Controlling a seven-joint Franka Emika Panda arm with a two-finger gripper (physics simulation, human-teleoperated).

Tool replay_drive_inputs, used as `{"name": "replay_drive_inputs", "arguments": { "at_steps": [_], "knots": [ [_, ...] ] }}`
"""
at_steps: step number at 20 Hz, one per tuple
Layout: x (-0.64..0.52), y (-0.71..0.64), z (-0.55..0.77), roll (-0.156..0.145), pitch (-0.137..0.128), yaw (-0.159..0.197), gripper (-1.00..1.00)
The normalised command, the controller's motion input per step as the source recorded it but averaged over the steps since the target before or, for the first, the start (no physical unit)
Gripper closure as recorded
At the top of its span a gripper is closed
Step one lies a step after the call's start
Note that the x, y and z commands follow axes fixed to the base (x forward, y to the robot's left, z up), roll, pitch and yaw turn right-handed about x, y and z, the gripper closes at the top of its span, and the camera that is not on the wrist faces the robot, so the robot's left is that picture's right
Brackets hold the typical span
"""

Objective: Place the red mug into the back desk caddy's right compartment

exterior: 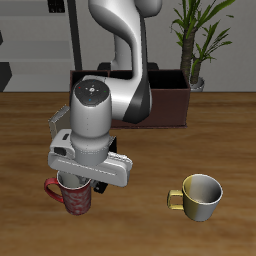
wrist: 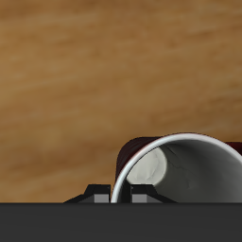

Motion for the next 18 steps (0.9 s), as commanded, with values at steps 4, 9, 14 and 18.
{"name": "replay_drive_inputs", "arguments": {
  "at_steps": [4, 9, 14, 18],
  "knots": [
    [0.03, -0.03, 0.07, -0.004, -0.014, -0.002, 1.00],
    [0.02, -0.11, 0.35, -0.019, -0.062, 0.035, 1.00],
    [-0.10, -0.10, 0.56, -0.020, -0.083, 0.053, 1.00],
    [-0.22, -0.05, 0.70, -0.028, -0.089, 0.040, 1.00]
  ]
}}
